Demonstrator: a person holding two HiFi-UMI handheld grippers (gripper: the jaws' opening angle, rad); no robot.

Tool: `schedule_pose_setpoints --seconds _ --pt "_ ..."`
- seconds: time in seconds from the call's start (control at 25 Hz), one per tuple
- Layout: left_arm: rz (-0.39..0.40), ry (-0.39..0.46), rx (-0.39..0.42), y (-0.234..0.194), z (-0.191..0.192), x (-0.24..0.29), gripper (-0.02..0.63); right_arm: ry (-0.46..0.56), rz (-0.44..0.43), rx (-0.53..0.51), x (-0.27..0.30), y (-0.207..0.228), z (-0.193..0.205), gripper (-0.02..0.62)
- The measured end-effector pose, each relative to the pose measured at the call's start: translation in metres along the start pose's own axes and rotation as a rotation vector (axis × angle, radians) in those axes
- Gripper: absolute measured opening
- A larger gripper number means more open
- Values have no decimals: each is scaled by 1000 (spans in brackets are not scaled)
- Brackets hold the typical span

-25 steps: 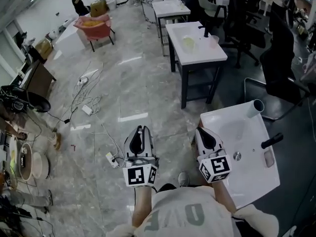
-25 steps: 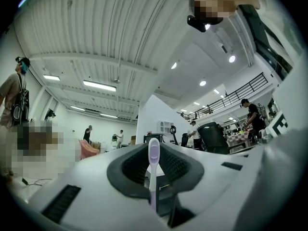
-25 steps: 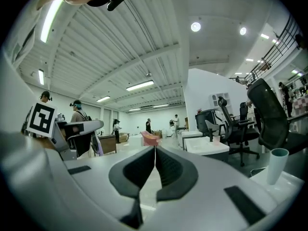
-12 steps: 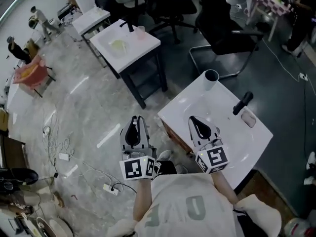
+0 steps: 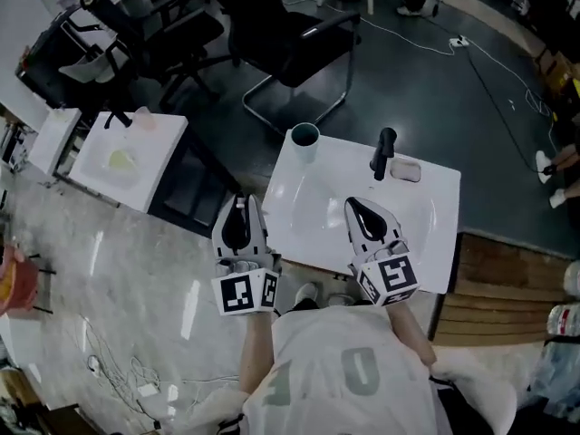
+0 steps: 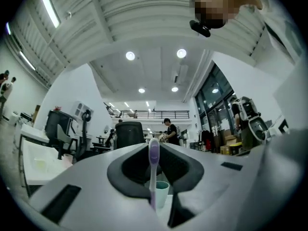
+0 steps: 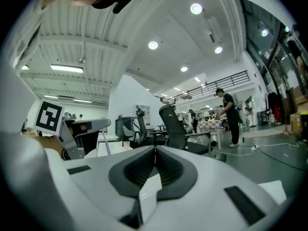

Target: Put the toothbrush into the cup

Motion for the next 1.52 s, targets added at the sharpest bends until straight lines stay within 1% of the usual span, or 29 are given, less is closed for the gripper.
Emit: schedule_pose_setpoints --seconds 0.28,0.4,0.52,0.76,0.96,1.04,1.2,1.32,1.4,1.52 --pt "197 -38 -25 13 9 43 75 -5 211 29 -5 21 2 31" --pt "262 -66 -41 17 15 56 75 -12 270 39 -5 23 2 31" --pt "297 -89 -55 20 21 59 75 -19 305 39 -8 22 2 31" --pt "322 -100 -71 24 28 64 75 -30 342 40 -16 27 5 31" --pt "314 -108 -67 25 33 65 75 -35 353 52 -21 31 9 31" --pt "307 -98 -57 28 31 73 75 -38 354 55 -24 33 11 31" --pt "328 -62 -15 37 4 110 75 -46 352 61 -29 34 13 31" --pt "331 -79 -8 40 -9 147 75 -43 356 75 -33 37 13 31" --pt "327 -95 -10 39 -7 170 75 -40 365 85 -37 40 15 31" --pt "321 -119 -19 36 6 197 75 -44 387 96 -44 44 19 31"
Point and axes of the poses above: the fingertips, and each gripper's own axes: x forward along the fingers, y to its right, z out of its underside, the point moved 3 cm from there along -x, backward along the fingers, and after that the axes turned 8 degrees about -x, right-handed, at the moved point
